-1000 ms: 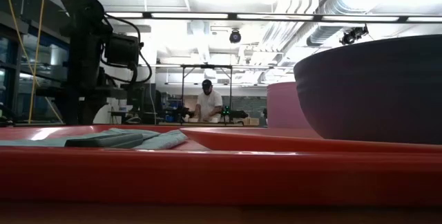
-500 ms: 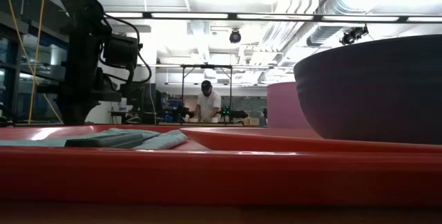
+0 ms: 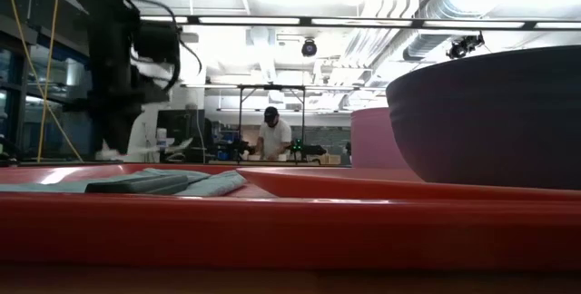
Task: Set up tray
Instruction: Put the blue fork on the blue napkin to the left side of the black knife on the red serving tray
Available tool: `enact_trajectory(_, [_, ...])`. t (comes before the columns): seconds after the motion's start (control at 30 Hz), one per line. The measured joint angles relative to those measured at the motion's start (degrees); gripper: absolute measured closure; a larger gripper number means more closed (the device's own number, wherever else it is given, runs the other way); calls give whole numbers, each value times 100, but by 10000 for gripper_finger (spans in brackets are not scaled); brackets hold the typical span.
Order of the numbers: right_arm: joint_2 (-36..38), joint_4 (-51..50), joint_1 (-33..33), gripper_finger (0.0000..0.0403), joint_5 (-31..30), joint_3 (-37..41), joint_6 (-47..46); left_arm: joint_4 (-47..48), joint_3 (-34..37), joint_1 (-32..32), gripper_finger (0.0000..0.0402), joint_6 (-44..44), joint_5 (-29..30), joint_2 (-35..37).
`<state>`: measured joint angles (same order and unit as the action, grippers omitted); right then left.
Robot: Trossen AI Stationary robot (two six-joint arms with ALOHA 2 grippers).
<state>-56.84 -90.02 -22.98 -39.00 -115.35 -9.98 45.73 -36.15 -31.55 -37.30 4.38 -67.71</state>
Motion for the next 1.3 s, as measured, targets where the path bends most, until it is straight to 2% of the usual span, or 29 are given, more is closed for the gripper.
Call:
enact_trajectory(0.2, [0,0,0,403,27,0,96,413,-203,4,366,-19,-354,918])
enact_trajectory(0.53, [43,2,-2,403,131,0,264,525,-411,139,366,-50,-1468,2954])
enact_trajectory(0.77, [117,0,-2,403,75,-2,320,488,-882,545,366,-529,-1710,4098])
enact_trajectory(0.9, [140,0,-2,403,42,-2,321,504,-1160,886,366,-913,-1699,4245])
enact_trajectory(1.07, [140,0,-1,403,11,-2,314,436,-1640,1359,366,-1102,-1683,3994])
enact_trajectory(1.2, [140,0,0,403,11,-2,297,416,-2269,1737,366,-978,-1332,3689])
enact_trajectory(1.3, [140,0,-2,403,13,-2,259,681,-2905,1980,367,-799,-861,3506])
